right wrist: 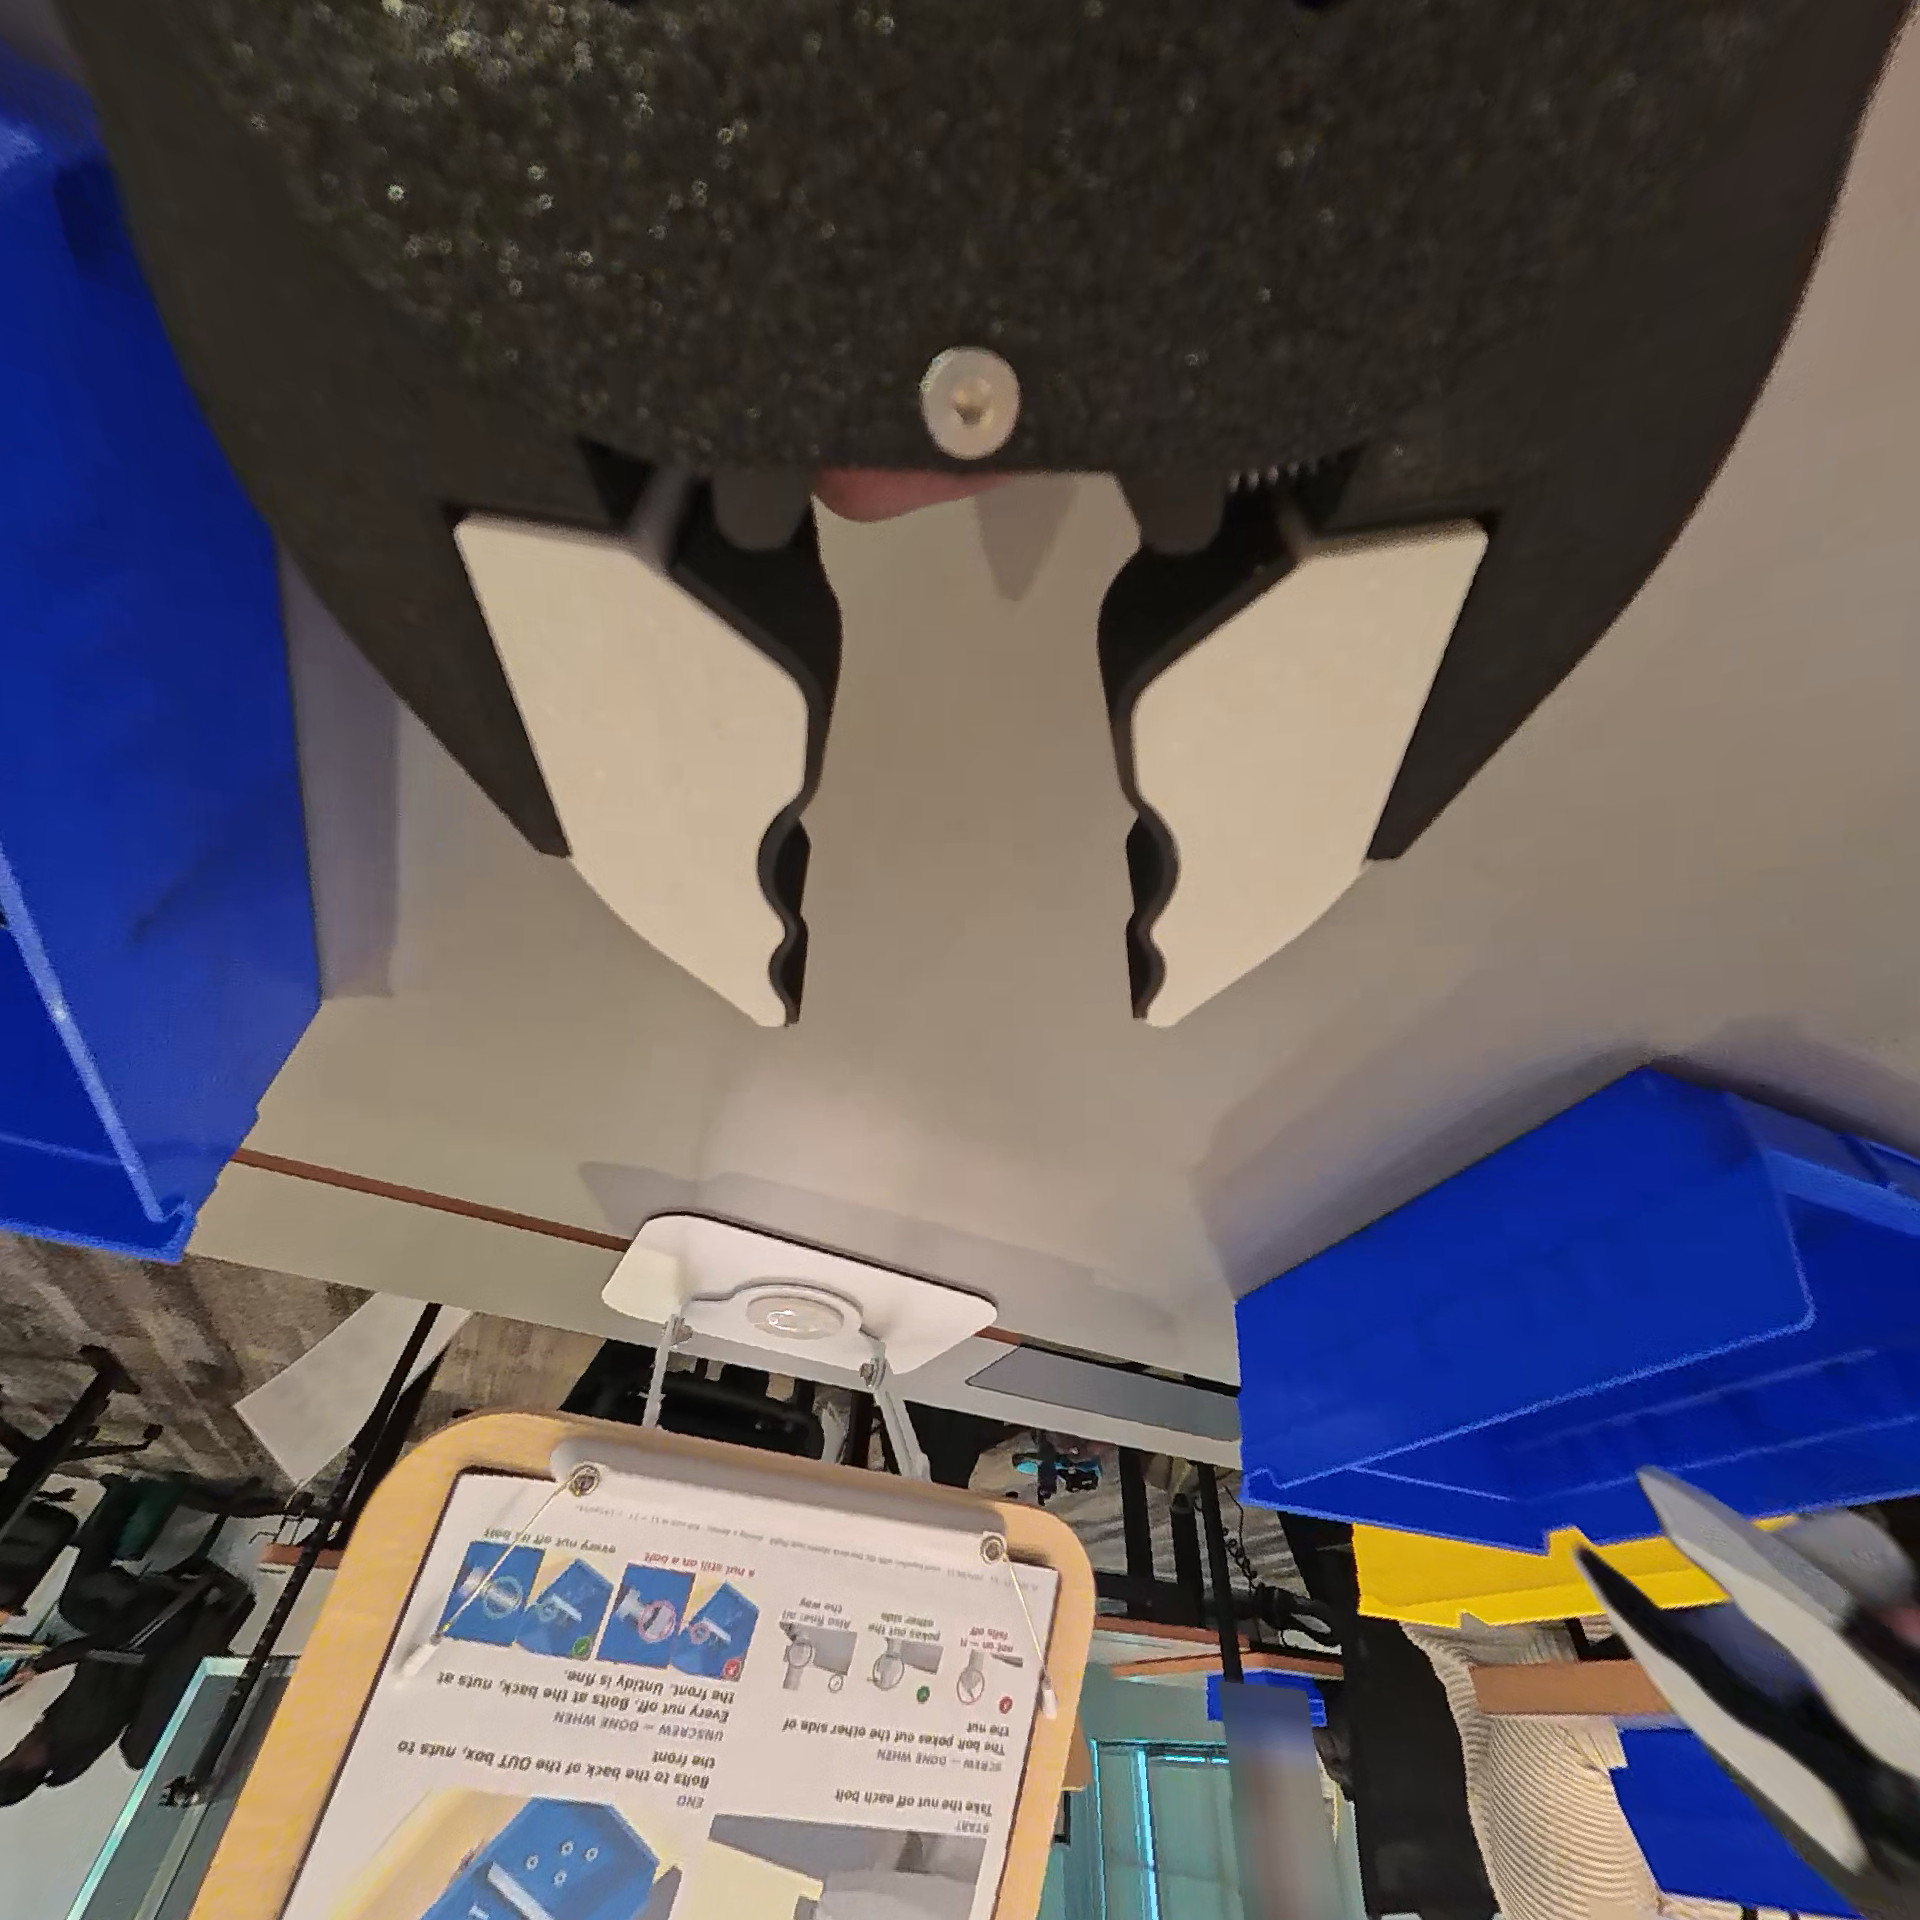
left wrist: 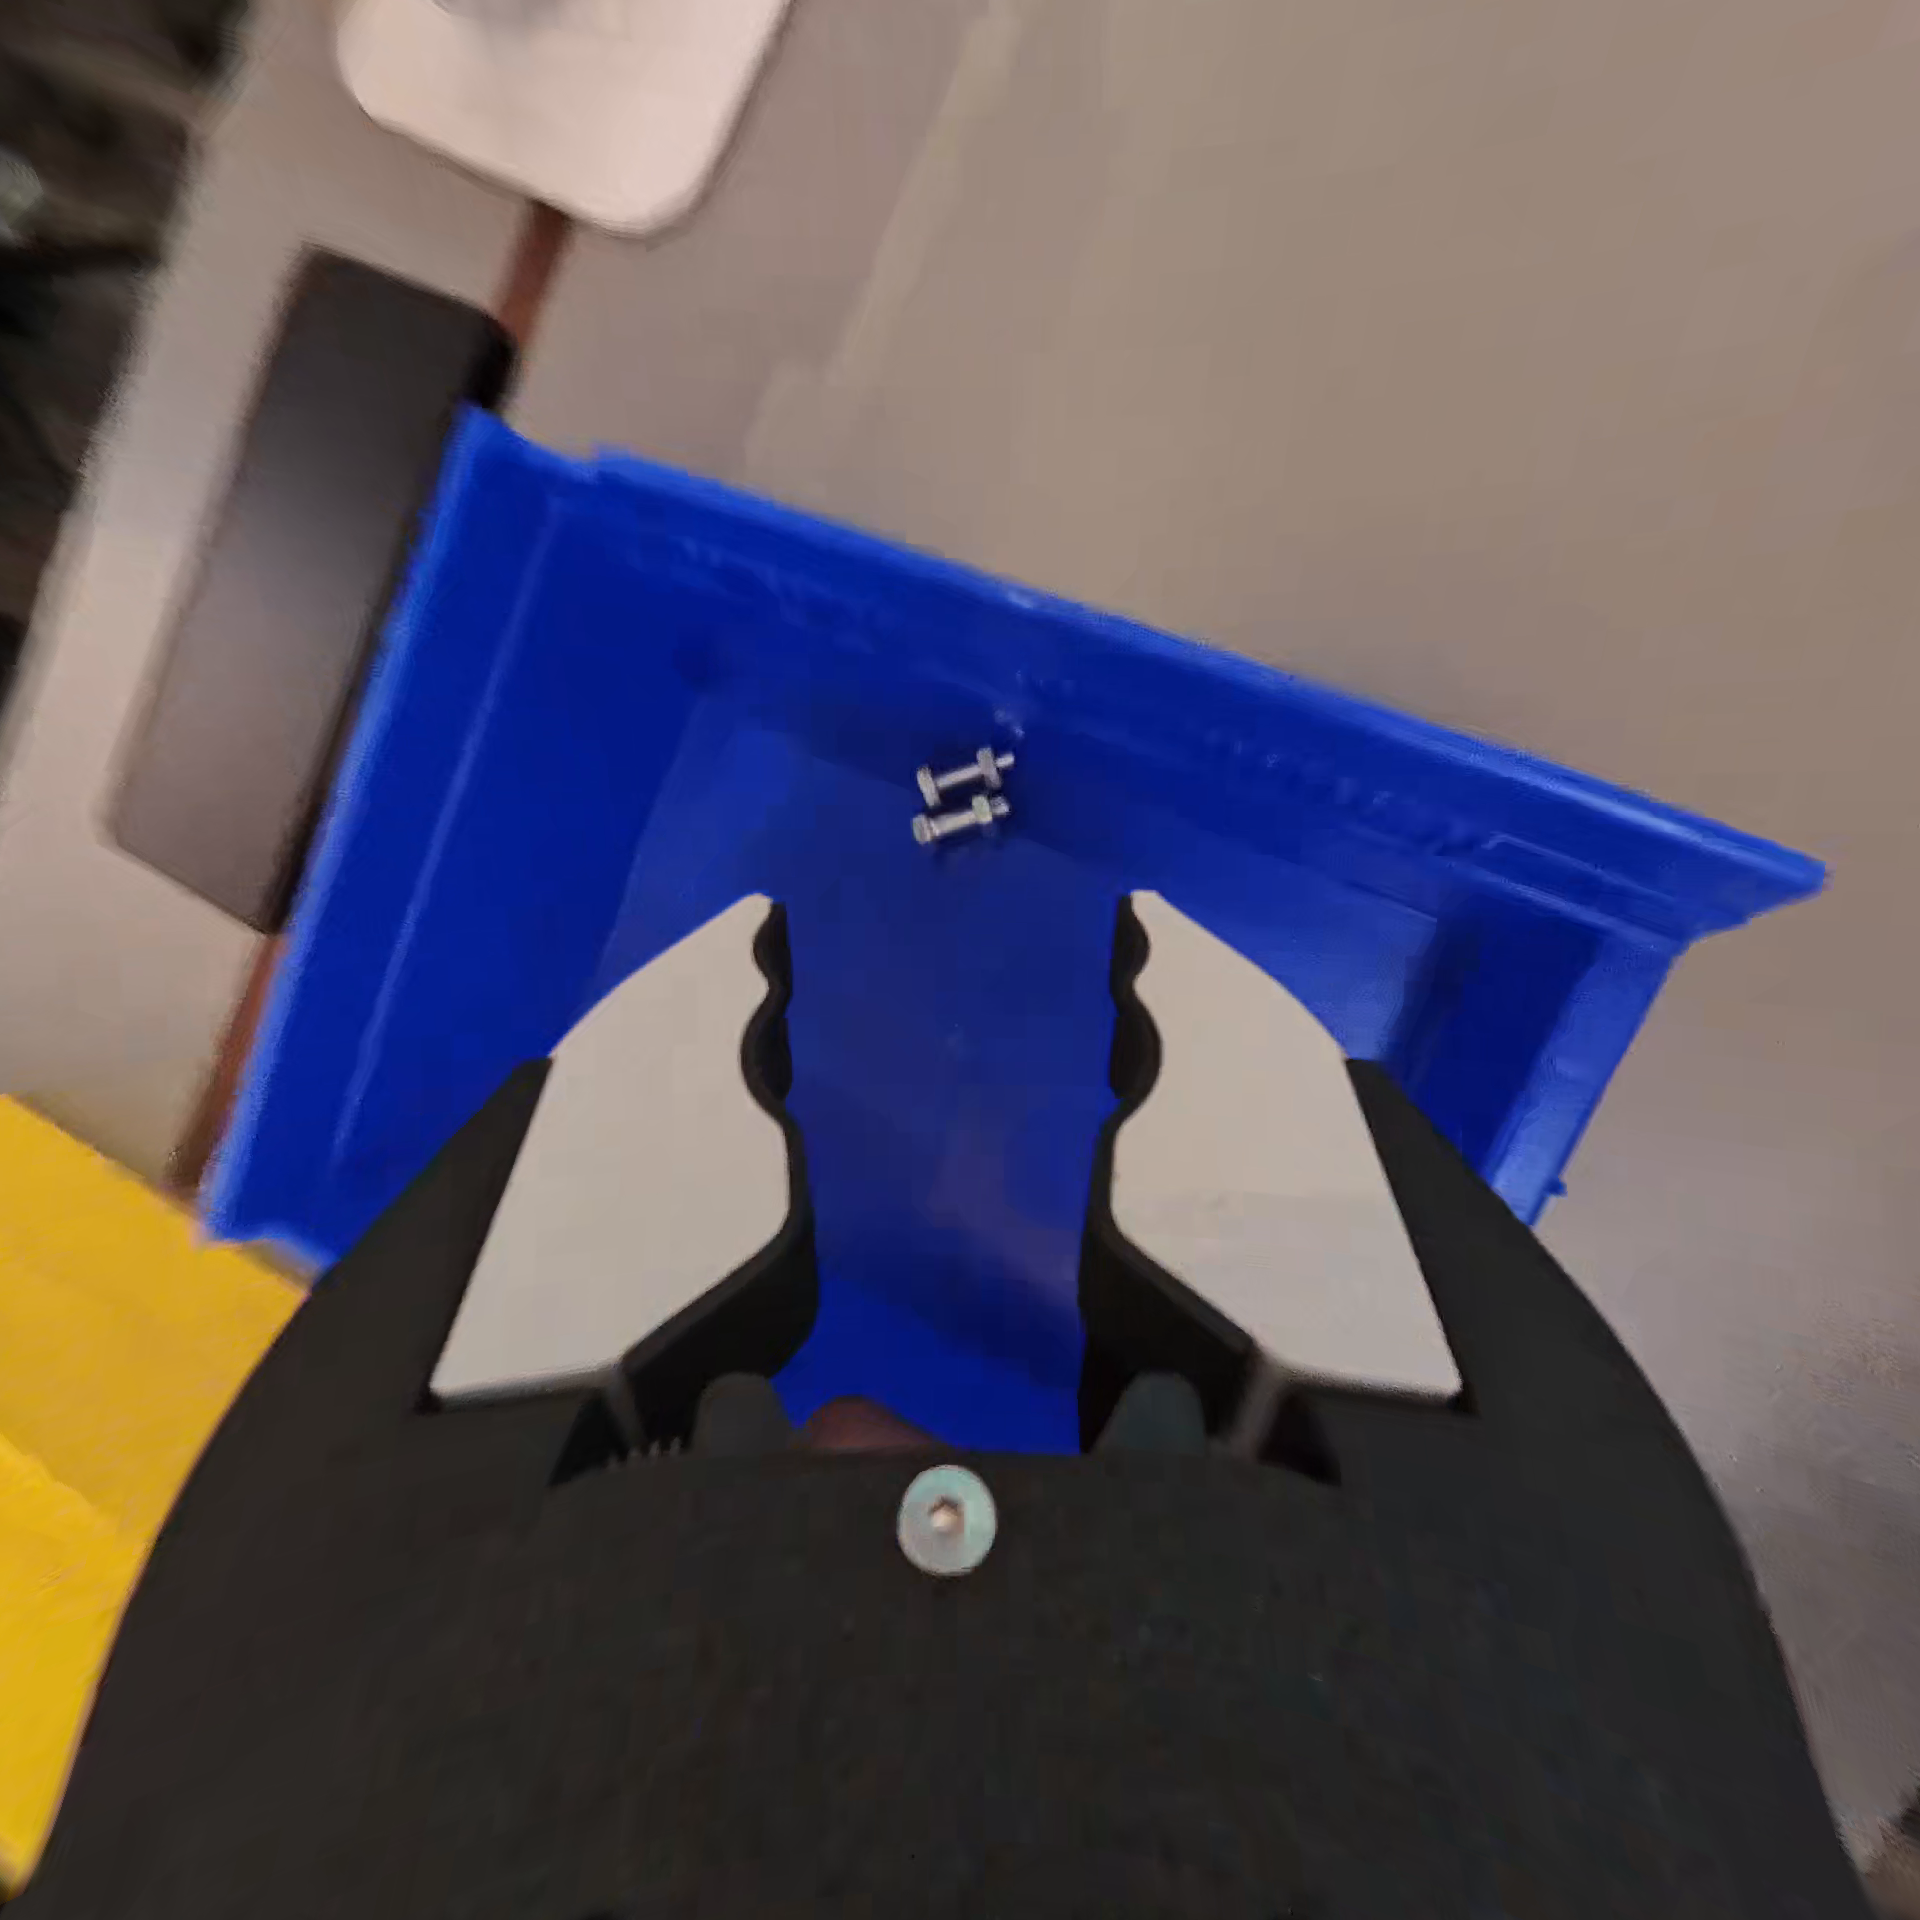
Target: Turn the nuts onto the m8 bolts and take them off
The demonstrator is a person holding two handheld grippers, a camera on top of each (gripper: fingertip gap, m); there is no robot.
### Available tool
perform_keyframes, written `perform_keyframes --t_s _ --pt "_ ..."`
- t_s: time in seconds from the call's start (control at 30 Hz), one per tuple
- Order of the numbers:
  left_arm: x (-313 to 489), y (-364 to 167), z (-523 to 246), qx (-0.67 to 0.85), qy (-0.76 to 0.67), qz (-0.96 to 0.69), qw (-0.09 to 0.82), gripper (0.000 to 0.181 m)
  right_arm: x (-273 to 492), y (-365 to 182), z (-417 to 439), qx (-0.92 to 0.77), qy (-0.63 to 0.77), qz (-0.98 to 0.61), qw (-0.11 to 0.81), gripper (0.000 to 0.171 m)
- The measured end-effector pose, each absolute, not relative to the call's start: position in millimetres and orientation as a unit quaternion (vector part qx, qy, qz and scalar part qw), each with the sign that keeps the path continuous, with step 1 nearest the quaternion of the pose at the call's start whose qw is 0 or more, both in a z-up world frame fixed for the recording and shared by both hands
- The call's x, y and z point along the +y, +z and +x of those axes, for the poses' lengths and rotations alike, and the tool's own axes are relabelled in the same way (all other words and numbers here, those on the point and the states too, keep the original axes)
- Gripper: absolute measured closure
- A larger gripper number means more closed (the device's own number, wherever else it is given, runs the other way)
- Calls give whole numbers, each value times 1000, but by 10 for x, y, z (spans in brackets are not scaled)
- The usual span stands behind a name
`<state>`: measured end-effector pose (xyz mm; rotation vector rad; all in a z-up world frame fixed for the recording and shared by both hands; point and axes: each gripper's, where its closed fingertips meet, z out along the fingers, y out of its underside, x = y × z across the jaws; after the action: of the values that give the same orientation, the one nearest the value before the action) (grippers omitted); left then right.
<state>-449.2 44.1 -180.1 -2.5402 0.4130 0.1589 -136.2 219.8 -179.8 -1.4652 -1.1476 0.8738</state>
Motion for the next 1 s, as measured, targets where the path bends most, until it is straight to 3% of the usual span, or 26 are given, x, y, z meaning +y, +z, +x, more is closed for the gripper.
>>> perform_keyframes --t_s 0.23,0.33,0.57,0.63,0.73,1.0 --pt "642 -2556 -4698 144 -19 -972 186 139 2182 -1700 -1308 -485 345 -598 536 114" --pt "619 -2681 -4648 169 -35 -971 163 138 2198 -1744 -1254 -482 344 -605 532 114" --pt "669 -2825 -4656 192 -66 -970 135 139 2196 -1786 -1183 -475 350 -614 525 116" --pt "644 -2870 -4678 205 -67 -969 117 143 2197 -1774 -1169 -476 349 -613 525 116" --pt "685 -2876 -4679 226 -65 -964 127 166 2200 -1762 -1153 -475 349 -613 526 118" --pt "688 -2879 -4693 223 -54 -962 147 169 2164 -1769 -1191 -480 355 -612 519 122"
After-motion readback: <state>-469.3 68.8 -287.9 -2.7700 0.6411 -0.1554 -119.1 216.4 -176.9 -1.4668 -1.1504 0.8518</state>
